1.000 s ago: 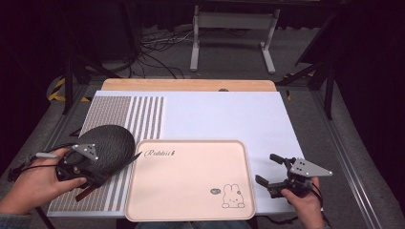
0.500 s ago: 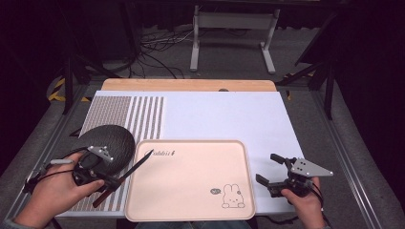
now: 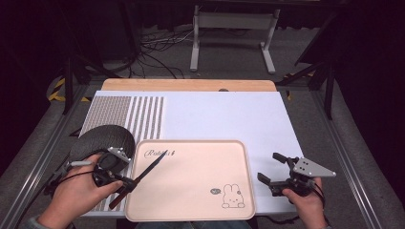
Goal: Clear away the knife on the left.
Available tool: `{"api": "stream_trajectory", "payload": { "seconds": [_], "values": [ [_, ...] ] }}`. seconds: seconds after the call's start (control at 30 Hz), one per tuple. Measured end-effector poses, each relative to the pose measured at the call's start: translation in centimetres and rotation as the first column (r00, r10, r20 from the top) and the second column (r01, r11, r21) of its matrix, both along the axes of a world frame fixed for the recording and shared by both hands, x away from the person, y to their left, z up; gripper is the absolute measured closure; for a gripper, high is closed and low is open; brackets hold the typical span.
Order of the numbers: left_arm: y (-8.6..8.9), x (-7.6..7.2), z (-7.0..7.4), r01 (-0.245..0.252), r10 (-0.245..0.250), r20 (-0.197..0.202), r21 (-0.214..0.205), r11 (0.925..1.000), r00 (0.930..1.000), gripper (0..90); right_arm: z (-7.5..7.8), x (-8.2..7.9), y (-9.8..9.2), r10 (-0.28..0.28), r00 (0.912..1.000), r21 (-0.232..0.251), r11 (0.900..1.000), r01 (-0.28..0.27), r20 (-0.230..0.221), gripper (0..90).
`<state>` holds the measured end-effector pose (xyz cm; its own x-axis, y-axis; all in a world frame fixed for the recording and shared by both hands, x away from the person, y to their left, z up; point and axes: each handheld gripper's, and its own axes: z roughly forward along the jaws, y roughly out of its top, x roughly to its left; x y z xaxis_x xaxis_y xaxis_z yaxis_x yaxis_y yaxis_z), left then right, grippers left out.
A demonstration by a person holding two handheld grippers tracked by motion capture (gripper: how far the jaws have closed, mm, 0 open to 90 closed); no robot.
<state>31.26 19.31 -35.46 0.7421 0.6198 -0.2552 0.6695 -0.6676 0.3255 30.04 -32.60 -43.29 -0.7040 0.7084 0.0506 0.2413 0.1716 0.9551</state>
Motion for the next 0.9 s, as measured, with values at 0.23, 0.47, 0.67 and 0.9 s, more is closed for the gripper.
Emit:
{"api": "stream_trajectory", "payload": {
  "seconds": [0.23,0.47,0.67,0.9],
  "values": [
    [-1.6,0.5,-0.9,0.027,-0.027,-0.022,0.000,0.9996,0.9994,77.7,0.0,0.0,-0.2,-0.006,1.0000,0.005,1.0000,0.006,0.001,4.3],
    [-2.8,1.0,-2.1,0.033,-0.033,-0.053,-0.002,0.9994,0.9980,77.6,0.0,0.0,-0.3,-0.004,1.0000,0.007,1.0000,0.004,-0.003,4.2],
    [-3.6,1.3,-3.1,0.037,-0.037,-0.076,0.001,0.9993,0.9964,77.6,0.0,0.0,-0.3,-0.004,1.0000,0.004,1.0000,0.004,0.000,4.1],
    [-4.5,1.5,-4.1,0.047,-0.045,-0.109,0.015,0.9988,0.9930,77.6,0.0,0.0,-0.3,-0.002,1.0000,0.002,1.0000,0.002,-0.004,4.0]
  ]
}}
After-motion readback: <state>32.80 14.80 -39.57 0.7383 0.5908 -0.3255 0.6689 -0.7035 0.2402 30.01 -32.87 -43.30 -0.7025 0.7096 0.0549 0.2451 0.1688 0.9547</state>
